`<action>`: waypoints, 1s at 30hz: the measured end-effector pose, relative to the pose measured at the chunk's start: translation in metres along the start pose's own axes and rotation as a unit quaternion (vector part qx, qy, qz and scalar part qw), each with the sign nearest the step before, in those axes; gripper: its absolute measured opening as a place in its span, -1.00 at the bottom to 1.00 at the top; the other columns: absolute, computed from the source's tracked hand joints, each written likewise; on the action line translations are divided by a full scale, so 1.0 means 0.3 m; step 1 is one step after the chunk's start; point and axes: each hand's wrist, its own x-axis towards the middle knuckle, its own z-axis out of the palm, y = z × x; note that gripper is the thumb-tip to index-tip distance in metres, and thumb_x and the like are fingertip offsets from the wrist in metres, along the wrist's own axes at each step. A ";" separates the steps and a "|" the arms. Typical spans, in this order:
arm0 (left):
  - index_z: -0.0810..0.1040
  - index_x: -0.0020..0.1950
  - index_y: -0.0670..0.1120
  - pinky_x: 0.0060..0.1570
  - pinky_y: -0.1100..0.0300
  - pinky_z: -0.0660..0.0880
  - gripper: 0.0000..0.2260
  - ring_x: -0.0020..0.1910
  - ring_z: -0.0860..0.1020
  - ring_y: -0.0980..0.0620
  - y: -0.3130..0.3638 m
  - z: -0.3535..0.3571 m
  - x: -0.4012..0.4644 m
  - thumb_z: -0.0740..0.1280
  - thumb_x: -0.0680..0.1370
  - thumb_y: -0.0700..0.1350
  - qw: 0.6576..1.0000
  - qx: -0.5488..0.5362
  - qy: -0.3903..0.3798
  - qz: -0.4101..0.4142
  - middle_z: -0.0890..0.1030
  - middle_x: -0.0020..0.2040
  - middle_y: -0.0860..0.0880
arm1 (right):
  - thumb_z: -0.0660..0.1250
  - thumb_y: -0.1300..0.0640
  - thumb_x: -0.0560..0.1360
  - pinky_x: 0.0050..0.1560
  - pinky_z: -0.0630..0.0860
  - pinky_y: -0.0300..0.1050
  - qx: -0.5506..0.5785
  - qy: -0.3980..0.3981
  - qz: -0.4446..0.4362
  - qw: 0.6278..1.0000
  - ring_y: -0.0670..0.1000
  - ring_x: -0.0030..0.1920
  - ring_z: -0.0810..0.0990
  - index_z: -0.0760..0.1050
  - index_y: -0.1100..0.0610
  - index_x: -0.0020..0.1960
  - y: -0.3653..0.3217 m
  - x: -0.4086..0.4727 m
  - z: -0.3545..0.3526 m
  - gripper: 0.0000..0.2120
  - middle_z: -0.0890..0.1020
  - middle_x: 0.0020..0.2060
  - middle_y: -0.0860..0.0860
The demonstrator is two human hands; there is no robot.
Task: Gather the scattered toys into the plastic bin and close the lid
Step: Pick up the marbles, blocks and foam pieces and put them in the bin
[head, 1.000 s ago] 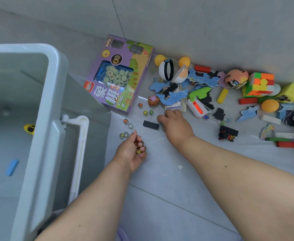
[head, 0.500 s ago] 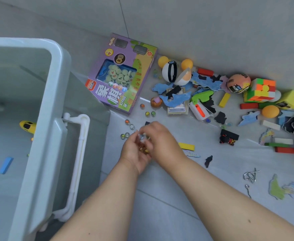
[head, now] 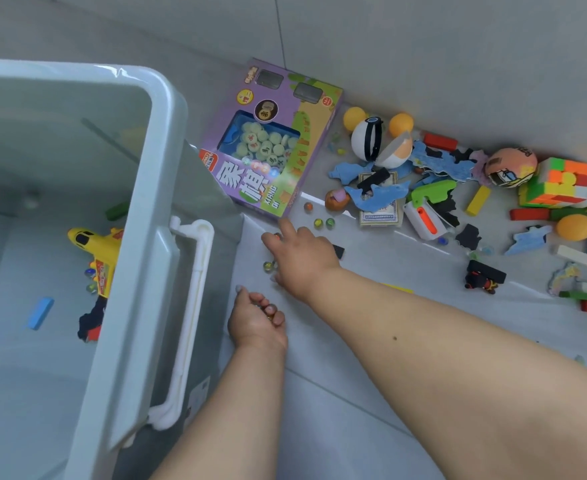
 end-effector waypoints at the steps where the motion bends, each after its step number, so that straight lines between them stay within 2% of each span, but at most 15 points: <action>1: 0.30 -0.33 -0.05 -0.66 0.39 0.11 -0.65 -0.66 0.25 0.15 0.002 0.000 -0.003 0.13 0.64 0.04 1.000 -0.007 0.010 0.004 0.27 -0.42 0.02 | 0.31 -0.05 0.50 -0.19 0.28 -0.02 -0.006 -0.010 0.008 1.000 0.19 0.18 0.38 0.18 0.05 0.37 -0.009 0.012 0.000 -0.47 0.16 0.37 0.11; 3: 0.30 -0.33 -0.06 -0.65 0.39 0.12 -0.66 -0.65 0.25 0.15 0.004 -0.004 -0.008 0.12 0.63 0.01 1.000 -0.018 0.023 0.005 0.27 -0.42 0.01 | 0.25 -0.18 0.50 -0.16 0.29 -0.02 -0.016 -0.014 0.023 1.000 0.18 0.20 0.36 0.14 0.04 0.39 -0.026 0.030 0.009 -0.42 0.12 0.39 0.11; 6: 0.30 -0.32 -0.06 -0.64 0.38 0.13 -0.66 -0.63 0.25 0.13 0.001 -0.019 -0.011 0.13 0.63 0.00 0.999 -0.026 0.029 -0.001 0.28 -0.43 0.01 | 0.18 -0.22 0.52 -0.13 0.27 -0.01 -0.028 -0.029 0.023 0.999 0.19 0.23 0.33 0.10 0.04 0.41 -0.043 0.051 0.039 -0.41 0.06 0.42 0.12; 9: 0.30 -0.32 -0.06 -0.65 0.38 0.14 -0.68 -0.64 0.25 0.13 -0.005 -0.033 -0.003 0.14 0.63 -0.01 0.999 -0.028 0.032 -0.003 0.29 -0.42 0.00 | 0.14 -0.13 0.58 -0.16 0.26 -0.02 -0.025 -0.029 0.004 0.999 0.18 0.22 0.33 0.13 0.08 0.37 -0.042 0.055 0.067 -0.53 0.13 0.39 0.12; 12: 0.30 -0.32 -0.07 -0.66 0.39 0.15 -0.68 -0.66 0.26 0.14 -0.011 -0.040 0.009 0.14 0.63 -0.03 0.999 -0.020 0.034 0.003 0.29 -0.41 0.00 | 0.09 0.13 0.60 -0.22 0.24 -0.01 -0.025 -0.019 -0.032 0.999 0.19 0.14 0.36 0.19 0.15 0.31 -0.026 0.033 0.079 -0.70 0.22 0.32 0.14; 15: 0.31 -0.31 -0.07 -0.64 0.39 0.17 -0.68 -0.63 0.27 0.13 -0.012 -0.038 0.009 0.15 0.62 -0.02 0.999 -0.001 0.038 0.011 0.30 -0.40 0.00 | 0.06 0.28 0.55 -0.28 0.24 -0.03 -0.034 -0.026 -0.058 0.997 0.19 0.09 0.38 0.21 0.19 0.29 -0.013 -0.004 0.083 -0.68 0.25 0.27 0.18; 19: 0.32 -0.31 -0.08 -0.63 0.37 0.18 -0.69 -0.50 0.25 0.09 -0.010 -0.034 0.003 0.16 0.62 -0.02 0.999 0.027 0.037 0.006 0.31 -0.39 0.00 | 0.09 0.34 0.51 -0.41 0.16 -0.06 -0.020 -0.040 -0.058 0.997 0.20 0.07 0.39 0.21 0.21 0.31 -0.010 -0.026 0.078 -0.63 0.25 0.25 0.20; 22: 0.34 -0.30 -0.09 -0.62 0.36 0.19 -0.69 -0.48 0.25 0.08 -0.011 -0.028 -0.002 0.16 0.62 -0.03 0.998 0.047 0.035 0.001 0.31 -0.39 0.00 | 0.10 0.38 0.49 -0.29 0.27 -0.02 0.016 -0.036 -0.047 0.998 0.21 0.06 0.39 0.24 0.23 0.29 0.001 -0.030 0.077 -0.63 0.28 0.23 0.20; 27: 0.39 -0.26 -0.11 -0.56 0.28 0.25 -0.72 -0.47 0.28 0.08 -0.007 -0.004 -0.021 0.15 0.62 -0.05 0.999 0.041 0.020 0.000 0.34 -0.37 -0.02 | 0.08 0.38 0.53 -0.25 0.29 0.01 0.103 -0.026 0.010 0.994 0.19 0.00 0.45 0.30 0.25 0.22 0.023 -0.033 0.051 -0.72 0.33 0.15 0.20; 30: 0.43 -0.24 -0.12 -0.36 0.24 0.34 -0.72 -0.41 0.37 0.06 0.005 0.016 -0.034 0.12 0.63 -0.09 0.999 -0.012 -0.034 -0.015 0.39 -0.35 -0.05 | 0.11 0.34 0.52 -0.19 0.35 0.06 0.149 0.001 -0.046 0.988 0.19 -0.04 0.46 0.34 0.25 0.15 0.003 -0.080 -0.006 -0.79 0.35 0.09 0.20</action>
